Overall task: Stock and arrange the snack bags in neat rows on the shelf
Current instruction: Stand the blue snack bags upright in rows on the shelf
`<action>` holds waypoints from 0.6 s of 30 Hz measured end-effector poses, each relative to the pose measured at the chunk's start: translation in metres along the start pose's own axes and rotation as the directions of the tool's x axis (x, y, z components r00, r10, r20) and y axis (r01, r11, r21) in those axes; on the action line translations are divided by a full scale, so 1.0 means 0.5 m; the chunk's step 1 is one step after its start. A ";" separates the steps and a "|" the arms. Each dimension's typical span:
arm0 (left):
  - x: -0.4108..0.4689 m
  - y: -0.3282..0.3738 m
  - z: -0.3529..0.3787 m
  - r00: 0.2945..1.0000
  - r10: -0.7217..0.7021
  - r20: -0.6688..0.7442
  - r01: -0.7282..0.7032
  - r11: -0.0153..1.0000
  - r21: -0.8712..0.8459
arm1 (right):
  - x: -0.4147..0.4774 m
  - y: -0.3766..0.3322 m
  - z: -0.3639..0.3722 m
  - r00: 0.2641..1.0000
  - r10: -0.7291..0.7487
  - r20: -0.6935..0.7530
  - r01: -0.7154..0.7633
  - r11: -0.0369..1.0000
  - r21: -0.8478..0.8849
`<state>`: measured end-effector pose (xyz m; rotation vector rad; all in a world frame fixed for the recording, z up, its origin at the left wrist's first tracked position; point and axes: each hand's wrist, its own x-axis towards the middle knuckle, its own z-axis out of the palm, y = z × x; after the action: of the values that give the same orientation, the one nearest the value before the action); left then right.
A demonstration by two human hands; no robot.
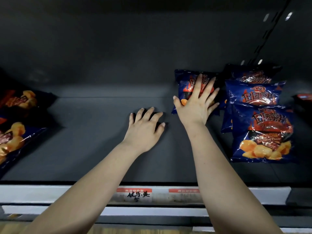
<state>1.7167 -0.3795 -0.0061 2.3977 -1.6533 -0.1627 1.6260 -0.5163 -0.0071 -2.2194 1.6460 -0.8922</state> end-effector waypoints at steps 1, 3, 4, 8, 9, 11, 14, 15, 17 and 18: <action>0.000 0.000 0.001 1.000 0.000 -0.006 0.000 1.000 0.002 | -0.001 0.000 -0.002 1.000 0.002 0.013 -0.002 1.000 0.003; -0.001 -0.001 0.003 1.000 0.001 -0.015 -0.001 1.000 0.010 | -0.004 -0.006 -0.008 1.000 0.012 0.019 -0.013 1.000 0.020; -0.002 -0.001 0.003 1.000 0.002 -0.015 -0.002 1.000 0.012 | -0.005 -0.013 -0.013 1.000 0.014 0.005 -0.014 0.999 0.036; -0.004 0.001 0.003 0.999 0.025 -0.024 -0.024 0.999 0.030 | -0.030 -0.058 -0.039 0.979 -0.111 -0.170 0.127 0.988 0.088; -0.005 0.001 0.000 0.999 0.026 -0.023 -0.025 0.999 0.042 | -0.045 -0.073 -0.042 0.964 -0.176 -0.198 0.197 0.976 0.091; -0.007 0.004 -0.007 1.000 0.027 0.010 -0.028 0.996 0.087 | -0.076 -0.100 -0.040 0.934 -0.323 -0.152 0.337 0.938 0.079; -0.016 0.012 -0.018 0.997 0.023 0.072 -0.032 0.991 0.131 | -0.104 -0.115 -0.022 0.871 -0.476 0.119 0.470 0.879 0.077; -0.020 0.014 -0.020 0.997 0.012 0.074 -0.021 0.992 0.124 | -0.107 -0.114 -0.018 0.847 -0.481 0.226 0.469 0.877 0.107; -0.021 0.014 -0.018 0.998 0.013 0.056 -0.020 0.991 0.134 | -0.102 -0.110 -0.014 0.817 -0.434 0.380 0.403 0.901 0.163; -0.020 0.011 -0.015 0.999 0.014 0.050 -0.021 0.990 0.143 | -0.101 -0.107 -0.013 0.812 -0.412 0.413 0.375 0.911 0.172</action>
<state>1.7095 -0.3711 0.0020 2.5012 -1.7632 -0.1034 1.6547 -0.4503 0.0094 -2.5111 0.9427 -0.4622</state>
